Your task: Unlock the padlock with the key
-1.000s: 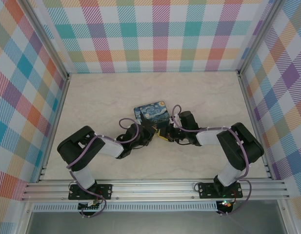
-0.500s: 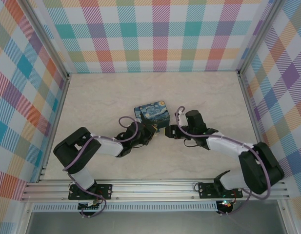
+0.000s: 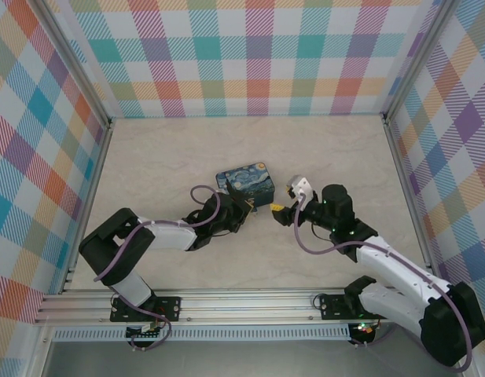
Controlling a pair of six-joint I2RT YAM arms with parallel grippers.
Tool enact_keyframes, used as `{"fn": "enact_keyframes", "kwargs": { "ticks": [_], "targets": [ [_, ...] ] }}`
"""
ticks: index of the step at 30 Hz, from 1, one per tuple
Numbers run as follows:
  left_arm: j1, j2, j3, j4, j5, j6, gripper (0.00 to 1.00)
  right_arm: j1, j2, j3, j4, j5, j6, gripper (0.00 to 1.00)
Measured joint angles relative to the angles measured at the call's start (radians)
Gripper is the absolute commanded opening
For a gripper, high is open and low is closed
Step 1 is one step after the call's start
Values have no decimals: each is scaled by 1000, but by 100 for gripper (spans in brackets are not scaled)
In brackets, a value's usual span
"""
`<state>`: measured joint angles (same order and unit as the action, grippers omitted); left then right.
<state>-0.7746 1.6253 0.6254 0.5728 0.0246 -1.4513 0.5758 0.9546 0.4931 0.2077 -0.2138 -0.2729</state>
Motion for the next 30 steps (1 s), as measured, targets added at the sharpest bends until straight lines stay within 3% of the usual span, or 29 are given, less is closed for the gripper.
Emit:
{"fn": "enact_keyframes", "kwargs": {
  "ticks": [5, 13, 22, 30],
  "targets": [
    [5, -7, 0, -29, 4, -46, 0, 152, 29, -11, -6, 133, -228, 75],
    [7, -7, 0, -27, 6, -110, 0, 306, 180, -30, 40, 422, -426, 58],
    [8, -7, 0, -21, 12, -142, 0, 341, 331, -37, 93, 538, -450, 41],
    [8, -7, 0, -21, 18, -150, 0, 342, 392, -6, 138, 547, -446, 36]
  ]
}}
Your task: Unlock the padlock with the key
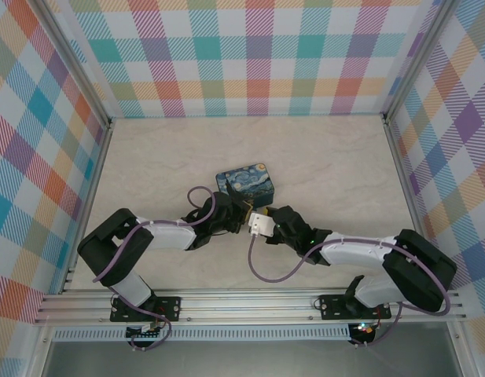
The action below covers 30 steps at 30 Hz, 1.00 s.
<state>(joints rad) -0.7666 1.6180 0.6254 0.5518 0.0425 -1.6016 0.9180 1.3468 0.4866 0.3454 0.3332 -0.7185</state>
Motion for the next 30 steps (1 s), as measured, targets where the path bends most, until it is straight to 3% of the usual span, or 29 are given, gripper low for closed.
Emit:
{"fn": "enact_keyframes", "kwargs": {
  "ticks": [23, 30],
  "targets": [
    [3, 0, 0, 0, 11, -19, 0, 4, 99, 19, 132, -4, 15, 24],
    [3, 0, 0, 7, 13, -32, 0, 5, 110, 31, 148, -8, 32, 15]
  ]
}}
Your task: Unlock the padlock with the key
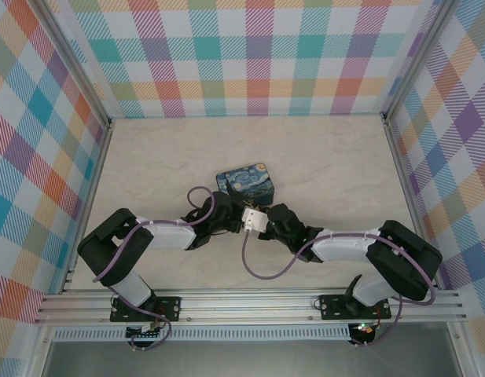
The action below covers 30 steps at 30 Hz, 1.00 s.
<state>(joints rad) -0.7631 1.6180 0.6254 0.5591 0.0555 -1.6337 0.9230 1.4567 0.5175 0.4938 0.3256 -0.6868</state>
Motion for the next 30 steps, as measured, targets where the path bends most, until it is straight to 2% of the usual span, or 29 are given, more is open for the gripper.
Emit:
{"fn": "enact_keyframes", "kwargs": {
  "ticks": [6, 10, 15, 25, 30],
  "targets": [
    [1, 0, 0, -3, -1, -2, 0, 1, 21, 3, 16, 8, 23, 3],
    [1, 0, 0, 1, -1, -4, 0, 2, 24, 6, 22, 23, 48, 0],
    [3, 0, 0, 7, -1, -6, 0, 5, 24, 13, 12, 35, 140, 0],
    [6, 0, 0, 16, -1, -17, 0, 5, 21, 27, -11, 19, 430, 0],
    [6, 0, -1, 16, -2, -19, 0, 0, 21, 27, -11, 6, 501, 0]
  ]
}}
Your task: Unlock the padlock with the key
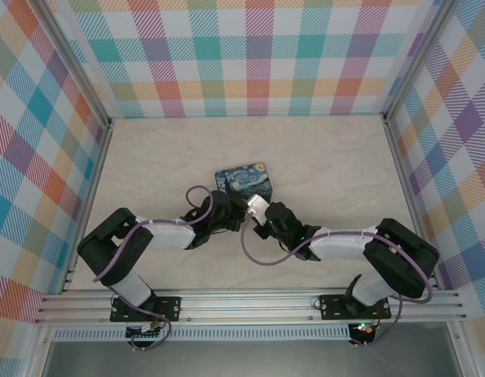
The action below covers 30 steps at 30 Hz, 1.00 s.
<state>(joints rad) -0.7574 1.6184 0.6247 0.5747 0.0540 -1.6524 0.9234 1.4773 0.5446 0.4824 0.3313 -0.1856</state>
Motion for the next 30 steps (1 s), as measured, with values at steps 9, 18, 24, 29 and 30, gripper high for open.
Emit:
{"fn": "enact_keyframes", "kwargs": {
  "ticks": [9, 18, 24, 29, 30],
  "targets": [
    [0, 0, 0, 1, 5, -1, 0, -47, -24, -2, -26, -109, 109, 0],
    [0, 1, 0, -1, 11, 0, 0, -74, -31, 4, -56, -179, 221, 0],
    [0, 3, 0, -8, 10, 6, 24, -80, -16, 13, -68, -187, 258, 0],
    [0, 0, -1, -5, 4, 14, 39, -97, 11, 13, -101, -192, 291, 0],
    [0, -2, -2, -5, 4, 16, 42, -101, 14, 13, -105, -192, 299, 0]
  ]
}}
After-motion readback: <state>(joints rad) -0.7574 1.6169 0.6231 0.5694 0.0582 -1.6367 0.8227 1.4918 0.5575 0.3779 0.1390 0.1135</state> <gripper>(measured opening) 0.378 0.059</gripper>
